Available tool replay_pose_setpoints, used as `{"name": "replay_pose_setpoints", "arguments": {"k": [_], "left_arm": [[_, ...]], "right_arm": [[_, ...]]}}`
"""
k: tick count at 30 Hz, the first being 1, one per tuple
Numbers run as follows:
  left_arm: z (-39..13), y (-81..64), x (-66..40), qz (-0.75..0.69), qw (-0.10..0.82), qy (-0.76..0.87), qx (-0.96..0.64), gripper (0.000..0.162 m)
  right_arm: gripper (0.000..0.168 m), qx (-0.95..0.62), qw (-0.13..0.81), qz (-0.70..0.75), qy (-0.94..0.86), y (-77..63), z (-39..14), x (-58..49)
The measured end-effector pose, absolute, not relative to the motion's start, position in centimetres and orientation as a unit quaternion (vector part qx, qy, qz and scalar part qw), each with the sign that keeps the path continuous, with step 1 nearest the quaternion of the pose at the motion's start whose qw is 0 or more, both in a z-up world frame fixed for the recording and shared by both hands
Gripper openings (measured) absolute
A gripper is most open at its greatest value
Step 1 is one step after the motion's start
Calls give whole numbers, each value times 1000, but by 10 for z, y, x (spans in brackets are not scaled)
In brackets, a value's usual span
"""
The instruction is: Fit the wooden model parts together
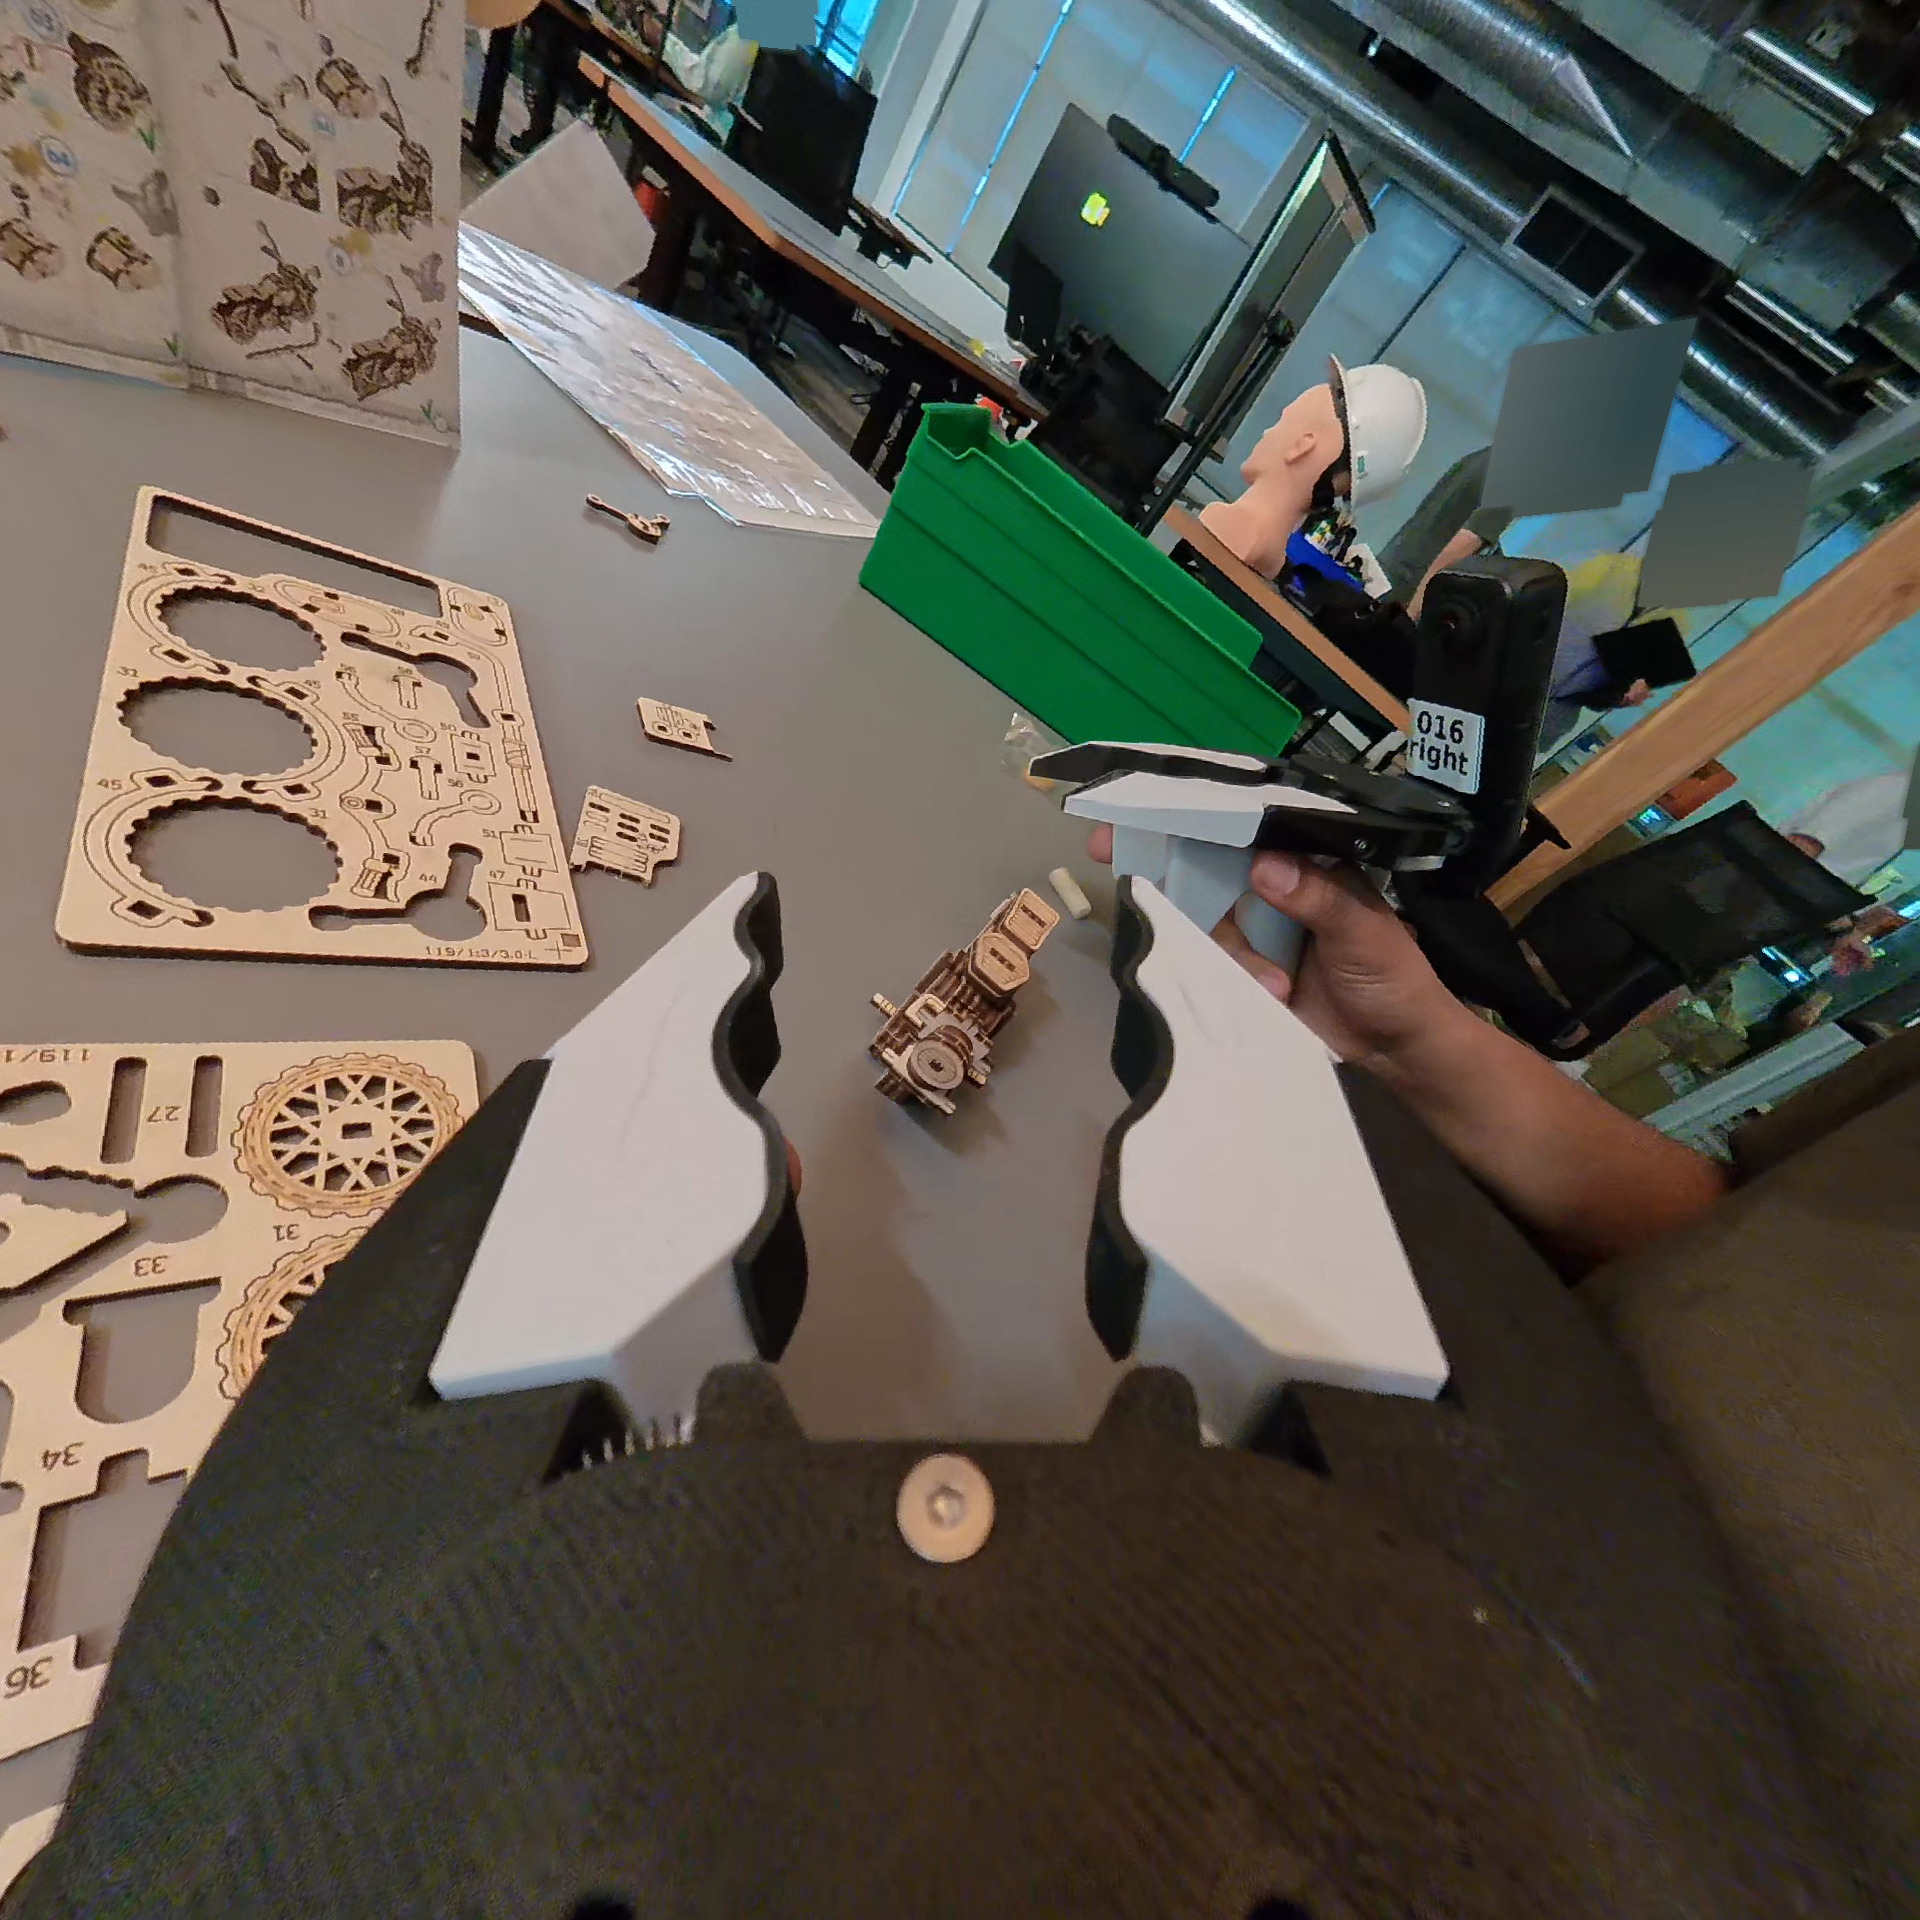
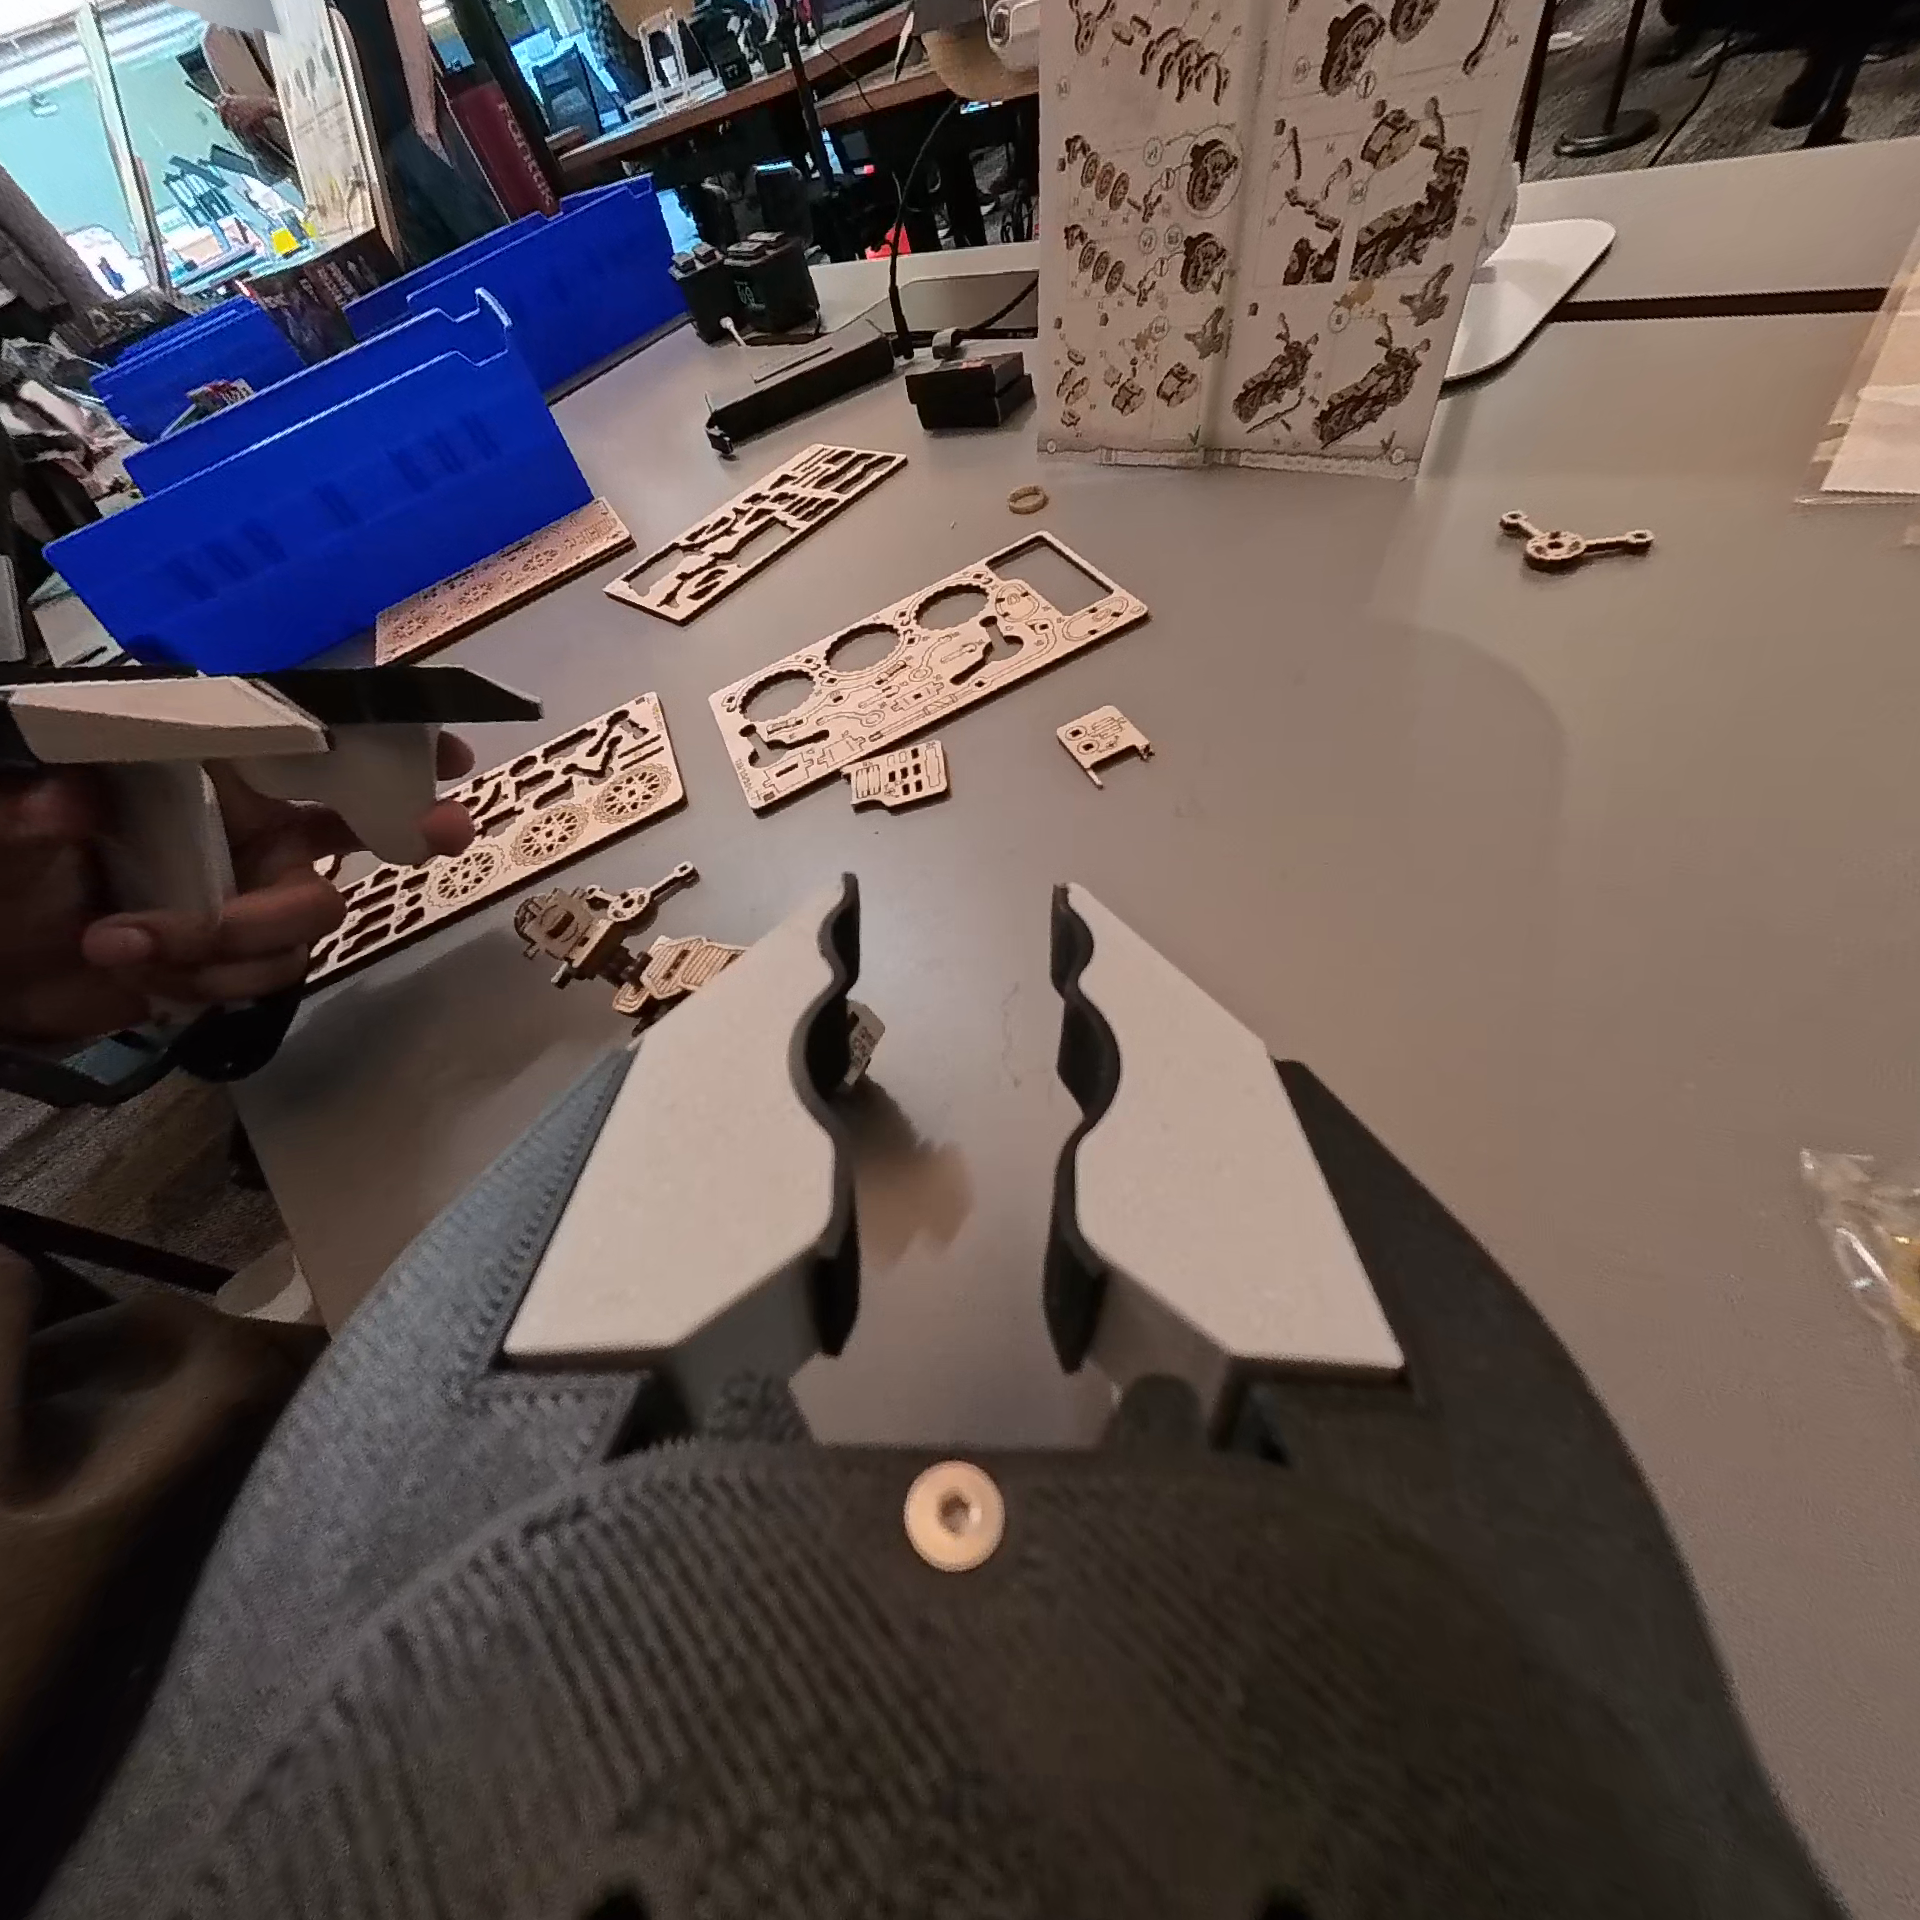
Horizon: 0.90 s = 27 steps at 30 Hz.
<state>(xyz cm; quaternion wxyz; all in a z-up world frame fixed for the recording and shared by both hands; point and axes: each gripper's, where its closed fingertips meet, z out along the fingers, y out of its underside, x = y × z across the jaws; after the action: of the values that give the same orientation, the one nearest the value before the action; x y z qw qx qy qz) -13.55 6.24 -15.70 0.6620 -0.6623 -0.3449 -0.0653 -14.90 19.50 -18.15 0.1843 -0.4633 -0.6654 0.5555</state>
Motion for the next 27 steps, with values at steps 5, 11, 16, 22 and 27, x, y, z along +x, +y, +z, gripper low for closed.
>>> {"name": "replay_pose_setpoints", "arguments": {"k": [5,11,16,22,27], "left_arm": [[-157,63,-135,-70,662,-346,-662,63],[-158,63,-135,-70,661,-346,-662,62],[-158,62,-135,-72,661,-348,-661,62],[-158,62,-136,-73,660,-349,-661,62],[-158,62,-136,-75,660,-350,-660,62]], "right_arm": [[36,-462,184,555,-667,194,-182,-149],[36,-463,184,555,-666,195,-182,-149],[36,-462,185,555,-667,194,-182,-149],[36,-463,184,556,-666,194,-182,-149],[36,-460,184,558,-666,193,-181,-149]]}}
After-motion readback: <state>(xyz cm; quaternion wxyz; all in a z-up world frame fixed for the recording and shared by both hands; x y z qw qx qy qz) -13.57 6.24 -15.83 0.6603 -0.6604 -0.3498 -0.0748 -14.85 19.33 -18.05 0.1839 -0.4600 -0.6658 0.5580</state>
